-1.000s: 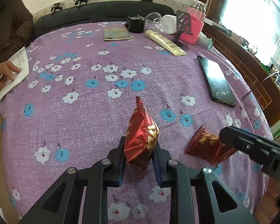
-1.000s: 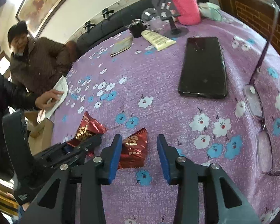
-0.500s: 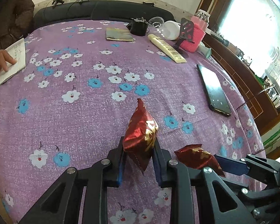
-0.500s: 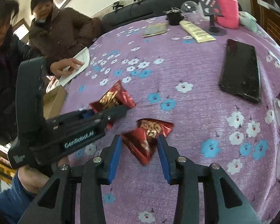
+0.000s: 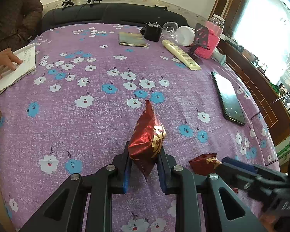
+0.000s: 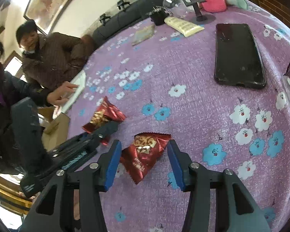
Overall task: Organize snacks
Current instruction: 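Grasp the other red foil candy with the right gripper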
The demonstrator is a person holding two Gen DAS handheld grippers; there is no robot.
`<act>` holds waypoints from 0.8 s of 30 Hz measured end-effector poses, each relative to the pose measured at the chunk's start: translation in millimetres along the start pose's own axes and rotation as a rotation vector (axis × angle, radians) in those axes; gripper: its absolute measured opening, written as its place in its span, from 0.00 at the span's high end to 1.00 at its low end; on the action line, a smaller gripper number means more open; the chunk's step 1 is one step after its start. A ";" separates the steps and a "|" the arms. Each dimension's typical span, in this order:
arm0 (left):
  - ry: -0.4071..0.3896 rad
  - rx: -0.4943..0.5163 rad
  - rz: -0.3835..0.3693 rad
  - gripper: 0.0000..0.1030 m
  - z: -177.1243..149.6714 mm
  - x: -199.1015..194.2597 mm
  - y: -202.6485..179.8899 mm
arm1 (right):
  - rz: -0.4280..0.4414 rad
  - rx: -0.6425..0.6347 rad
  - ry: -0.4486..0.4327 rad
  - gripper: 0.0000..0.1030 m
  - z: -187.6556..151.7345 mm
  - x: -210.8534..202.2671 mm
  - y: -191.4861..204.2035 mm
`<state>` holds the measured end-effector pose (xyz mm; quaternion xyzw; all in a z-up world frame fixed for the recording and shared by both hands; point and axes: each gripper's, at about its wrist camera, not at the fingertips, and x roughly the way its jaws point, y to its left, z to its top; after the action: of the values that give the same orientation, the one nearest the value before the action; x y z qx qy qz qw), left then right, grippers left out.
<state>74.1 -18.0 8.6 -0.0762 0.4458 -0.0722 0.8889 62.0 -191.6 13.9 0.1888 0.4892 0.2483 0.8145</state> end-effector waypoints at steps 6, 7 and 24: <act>-0.012 -0.006 0.009 0.77 0.1 -1.6 1.6 | -0.121 -0.114 -0.011 0.70 -12.5 9.8 23.5; -0.011 -0.007 0.010 0.77 -0.2 -1.7 2.2 | -0.133 -0.125 -0.016 0.74 -13.1 10.0 24.1; -0.012 -0.013 0.007 0.77 0.1 -2.4 3.8 | -0.040 -0.053 -0.026 0.52 -5.9 -0.9 10.0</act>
<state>73.0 -13.7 9.8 -0.0807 0.4414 -0.0657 0.8913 54.2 -183.7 17.4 0.1607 0.4757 0.2424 0.8301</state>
